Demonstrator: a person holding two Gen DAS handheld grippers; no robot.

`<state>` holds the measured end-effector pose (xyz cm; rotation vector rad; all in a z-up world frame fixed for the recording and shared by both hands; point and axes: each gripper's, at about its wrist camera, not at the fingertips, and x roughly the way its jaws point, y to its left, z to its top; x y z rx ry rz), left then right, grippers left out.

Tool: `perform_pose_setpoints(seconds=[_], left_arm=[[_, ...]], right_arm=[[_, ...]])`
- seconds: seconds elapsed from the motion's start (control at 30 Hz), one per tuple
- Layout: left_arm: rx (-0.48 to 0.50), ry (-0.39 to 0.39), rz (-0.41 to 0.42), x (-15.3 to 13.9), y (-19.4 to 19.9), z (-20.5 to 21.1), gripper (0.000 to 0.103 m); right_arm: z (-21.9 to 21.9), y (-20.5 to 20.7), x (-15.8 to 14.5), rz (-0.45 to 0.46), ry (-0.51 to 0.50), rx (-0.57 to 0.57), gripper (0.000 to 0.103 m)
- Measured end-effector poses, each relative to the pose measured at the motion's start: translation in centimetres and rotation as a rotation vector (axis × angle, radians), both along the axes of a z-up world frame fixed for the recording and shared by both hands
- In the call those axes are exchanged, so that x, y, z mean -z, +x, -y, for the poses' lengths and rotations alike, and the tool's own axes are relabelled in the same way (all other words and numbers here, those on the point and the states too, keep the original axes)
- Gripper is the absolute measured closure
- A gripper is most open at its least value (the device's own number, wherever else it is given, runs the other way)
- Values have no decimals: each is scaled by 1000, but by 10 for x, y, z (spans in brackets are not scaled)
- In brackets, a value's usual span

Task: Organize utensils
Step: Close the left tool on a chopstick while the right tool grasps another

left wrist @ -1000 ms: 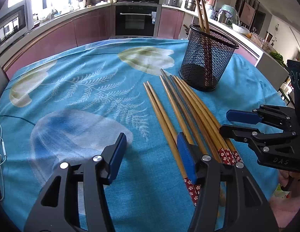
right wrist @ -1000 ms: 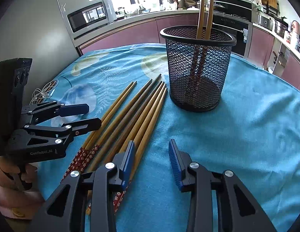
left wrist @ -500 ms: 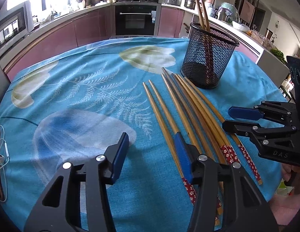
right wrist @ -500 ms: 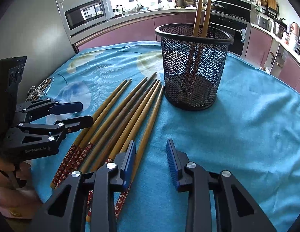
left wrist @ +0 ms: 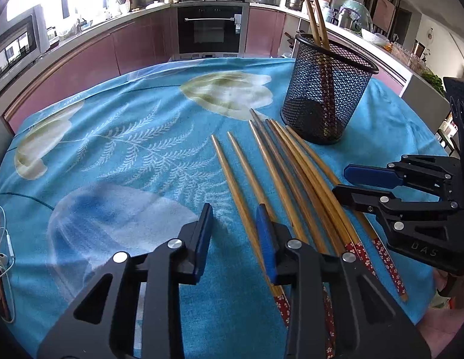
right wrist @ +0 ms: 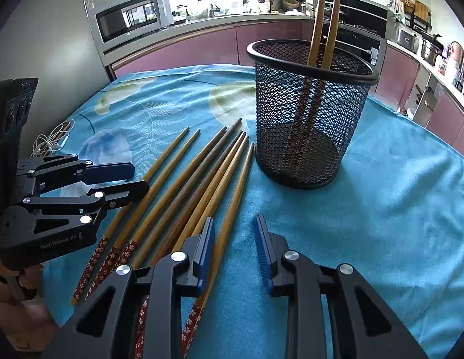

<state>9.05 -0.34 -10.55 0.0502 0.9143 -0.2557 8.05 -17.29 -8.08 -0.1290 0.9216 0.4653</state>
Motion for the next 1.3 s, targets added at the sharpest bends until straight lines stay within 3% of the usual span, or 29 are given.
perform_pose_setpoints(seconds=[0.1, 0.2, 0.33, 0.5, 0.67, 0.87, 0.97, 1.03, 1.1, 1.17, 1.3], left_arm=[[-14, -17, -8, -1, 4, -1, 91], [-29, -44, -15, 0, 6, -3, 92], [-51, -66, -16, 0, 6, -6, 95], [-67, -100, -11, -4, 2, -12, 95], [8, -132, -14, -8, -8, -7, 96], [72, -106, -24, -5, -13, 6, 96], [74, -95, -26, -3, -12, 6, 89], [76, -87, -30, -1, -10, 5, 79], [79, -91, -44, 2, -7, 5, 77], [86, -77, -41, 2, -6, 7, 78], [86, -89, -44, 1, -5, 9, 92]], right_arm=[[4, 2, 0, -15, 23, 7, 89], [8, 3, 0, -34, 54, 14, 95], [17, 5, 1, -60, 107, 29, 96], [23, 2, -4, -58, 143, 32, 97], [18, -5, -9, -44, 143, -12, 97], [12, -3, -4, -66, 118, -28, 97], [11, -1, -2, -72, 100, -31, 96], [9, -1, -1, -66, 87, -37, 96], [8, 0, -1, -61, 79, -41, 96], [7, 0, -2, -57, 76, -42, 96], [9, -2, -4, -46, 94, -41, 97]])
